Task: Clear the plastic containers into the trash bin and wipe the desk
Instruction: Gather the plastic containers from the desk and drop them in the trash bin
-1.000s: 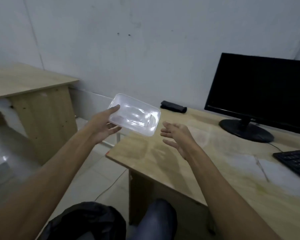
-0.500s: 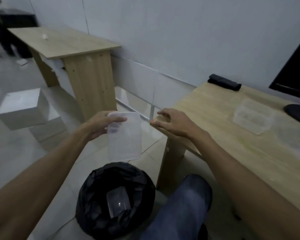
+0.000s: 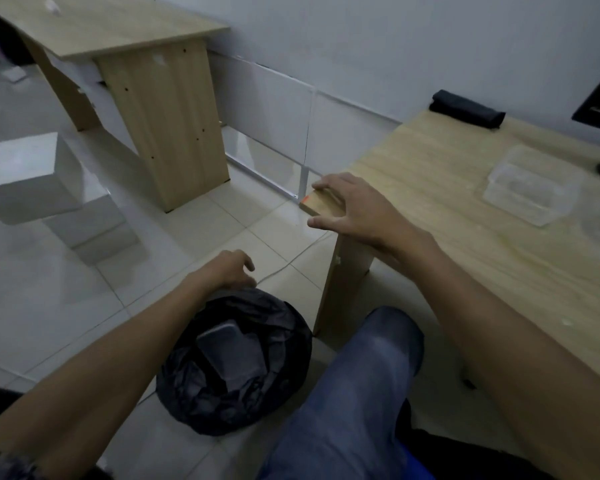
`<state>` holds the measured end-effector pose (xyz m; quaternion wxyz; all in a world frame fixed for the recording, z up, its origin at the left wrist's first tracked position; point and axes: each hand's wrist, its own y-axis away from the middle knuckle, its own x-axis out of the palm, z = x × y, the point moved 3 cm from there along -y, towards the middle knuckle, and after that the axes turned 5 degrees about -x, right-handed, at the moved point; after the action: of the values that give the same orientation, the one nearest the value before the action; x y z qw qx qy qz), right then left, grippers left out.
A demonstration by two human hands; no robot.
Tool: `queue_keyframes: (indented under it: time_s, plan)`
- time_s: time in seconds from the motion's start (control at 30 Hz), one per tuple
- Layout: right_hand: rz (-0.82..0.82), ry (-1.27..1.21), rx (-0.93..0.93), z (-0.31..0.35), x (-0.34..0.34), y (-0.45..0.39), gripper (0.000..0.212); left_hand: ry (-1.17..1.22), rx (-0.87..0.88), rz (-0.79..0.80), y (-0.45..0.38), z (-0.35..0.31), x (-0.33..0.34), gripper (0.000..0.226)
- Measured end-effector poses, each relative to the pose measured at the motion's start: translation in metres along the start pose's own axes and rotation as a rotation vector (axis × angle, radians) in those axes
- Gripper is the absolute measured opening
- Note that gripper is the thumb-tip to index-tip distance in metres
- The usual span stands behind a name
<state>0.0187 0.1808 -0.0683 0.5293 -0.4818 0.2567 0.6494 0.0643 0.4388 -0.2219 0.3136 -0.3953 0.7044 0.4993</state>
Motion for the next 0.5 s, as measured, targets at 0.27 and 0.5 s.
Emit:
queue_keyframes:
  time_s: [0.27, 0.5]
  plan:
    - [0.022, -0.053, -0.009, -0.001, -0.014, 0.000, 0.063, 0.654, 0.224, -0.261, 0.016, -0.081, -0.083, 0.016]
    - [-0.159, -0.085, 0.100, -0.021, -0.064, 0.019, 0.038, 0.649, 0.497, -0.436, 0.038, -0.171, -0.133, 0.017]
